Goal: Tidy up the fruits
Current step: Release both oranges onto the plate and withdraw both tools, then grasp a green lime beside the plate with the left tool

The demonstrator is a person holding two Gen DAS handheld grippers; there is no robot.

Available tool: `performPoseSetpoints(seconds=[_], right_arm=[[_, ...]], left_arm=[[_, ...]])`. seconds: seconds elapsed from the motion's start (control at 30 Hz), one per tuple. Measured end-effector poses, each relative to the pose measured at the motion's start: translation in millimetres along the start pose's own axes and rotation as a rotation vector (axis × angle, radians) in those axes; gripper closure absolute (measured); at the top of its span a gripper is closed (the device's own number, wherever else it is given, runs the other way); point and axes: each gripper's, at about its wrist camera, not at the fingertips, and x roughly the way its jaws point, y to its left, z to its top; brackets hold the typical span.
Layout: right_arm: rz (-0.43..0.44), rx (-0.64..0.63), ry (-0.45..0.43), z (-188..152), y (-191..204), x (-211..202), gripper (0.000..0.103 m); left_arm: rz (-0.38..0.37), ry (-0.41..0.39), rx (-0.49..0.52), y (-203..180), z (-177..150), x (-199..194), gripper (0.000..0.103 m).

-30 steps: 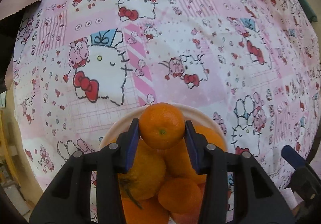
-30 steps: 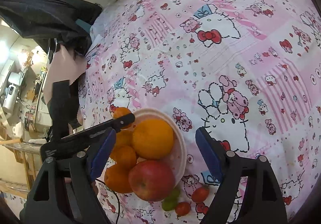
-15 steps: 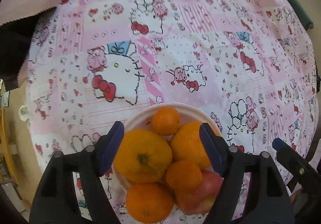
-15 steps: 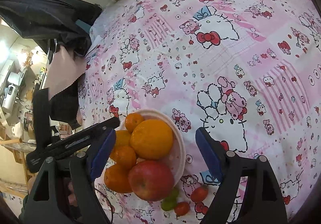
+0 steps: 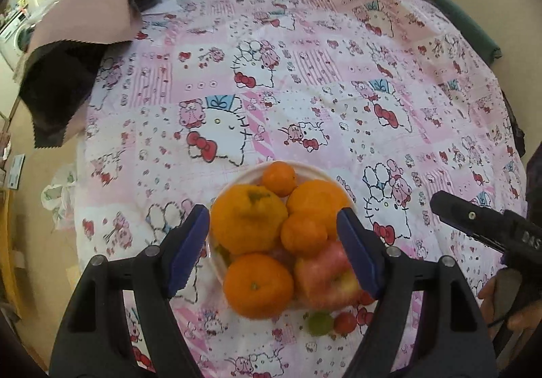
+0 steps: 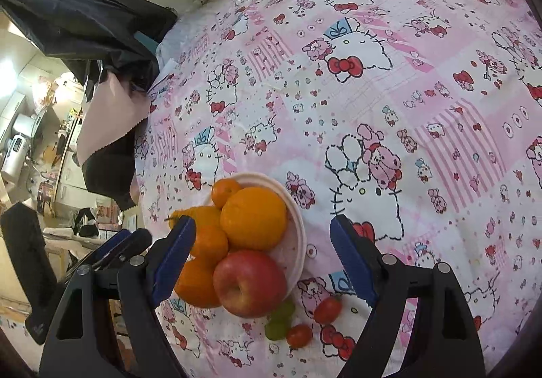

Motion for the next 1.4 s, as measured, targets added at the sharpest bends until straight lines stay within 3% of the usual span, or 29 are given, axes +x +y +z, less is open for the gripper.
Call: performPoseSetpoints(seconds=[0.4, 0.8, 1.2, 1.4], right_arm=[[-0.026, -0.036, 0.008, -38.6, -0.8, -21.3, 0.019], [-0.043, -0.010, 0.041, -84.5, -9.4, -24.6, 0.019], [-0.130, -0.009, 0.016, -113.9, -28.1, -34.5, 0.019], [-0.123, 0.006, -0.009, -113.8, -36.4, -41.5, 0.019]], left_arm=[[0.015, -0.072, -0.053, 28.3, -53.2, -34.9, 0.029], [0.039, -0.075, -0.141, 46.8, -109.0, -29.1, 0.029], [0.025, -0.068, -0.086, 25.0, -121.8, -23.5, 0.029], [0.030, -0.068, -0.092, 24.1, -124.4, -22.2, 0.029]])
